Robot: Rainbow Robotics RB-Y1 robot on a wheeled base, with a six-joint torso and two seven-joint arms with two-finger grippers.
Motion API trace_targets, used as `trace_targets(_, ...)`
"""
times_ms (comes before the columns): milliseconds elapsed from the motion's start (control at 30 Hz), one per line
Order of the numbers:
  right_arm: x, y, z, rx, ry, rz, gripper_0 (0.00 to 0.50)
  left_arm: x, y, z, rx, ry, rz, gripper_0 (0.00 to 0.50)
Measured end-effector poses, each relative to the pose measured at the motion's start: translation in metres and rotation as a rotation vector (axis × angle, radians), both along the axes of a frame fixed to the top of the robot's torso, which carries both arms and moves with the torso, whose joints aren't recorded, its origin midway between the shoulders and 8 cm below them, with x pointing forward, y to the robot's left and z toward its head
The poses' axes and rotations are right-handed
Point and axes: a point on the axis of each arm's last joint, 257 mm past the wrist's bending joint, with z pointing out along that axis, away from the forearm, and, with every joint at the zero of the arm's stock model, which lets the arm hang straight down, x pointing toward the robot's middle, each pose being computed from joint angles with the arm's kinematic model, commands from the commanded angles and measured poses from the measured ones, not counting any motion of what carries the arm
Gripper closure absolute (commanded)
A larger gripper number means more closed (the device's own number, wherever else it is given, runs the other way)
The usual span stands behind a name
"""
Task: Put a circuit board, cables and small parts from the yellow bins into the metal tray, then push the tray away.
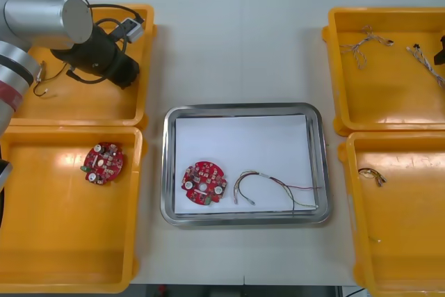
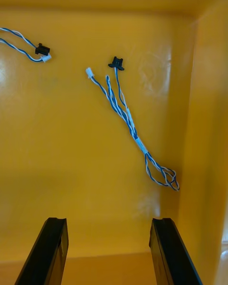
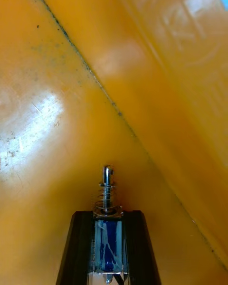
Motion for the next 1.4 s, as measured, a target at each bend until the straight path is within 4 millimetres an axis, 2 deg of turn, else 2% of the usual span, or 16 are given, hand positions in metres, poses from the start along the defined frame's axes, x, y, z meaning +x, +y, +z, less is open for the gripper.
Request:
trace_targets(200, 0.011, 0.0, -0.009, -0.02, -0.026, 0.018, 0.0, 0.0, 0.0, -0.001, 0.002, 0.001, -0.001, 0.5)
trace_targets(533, 0.025, -0.002, -0.026, -0.165, -0.028, 0.099, 0.0, -0.001, -0.004, 0.0, -0.021, 0.005, -0.006, 0.5)
trace_targets(800, 0.025, -0.028, -0.044, -0.24, -0.008, 0.202, 0.0, -0.004, -0.009, 0.006, -0.073, 0.012, -0.008, 0.5)
trace_targets(933, 0.027, -0.031, -0.048, -0.192, -0.018, 0.166, 0.0, -0.004, -0.002, 0.01, -0.083, 0.01, 0.001, 0.5)
trace_targets(1133, 0.035, -0.023, -0.045, -0.169, -0.038, 0.159, 0.0, -0.01, 0.015, 0.018, -0.075, 0.034, 0.016, 0.5)
trace_targets(1400, 0.041, -0.028, -0.051, -0.148, -0.072, 0.126, 0.0, -0.025, 0.03, 0.052, -0.044, 0.05, 0.003, 0.5)
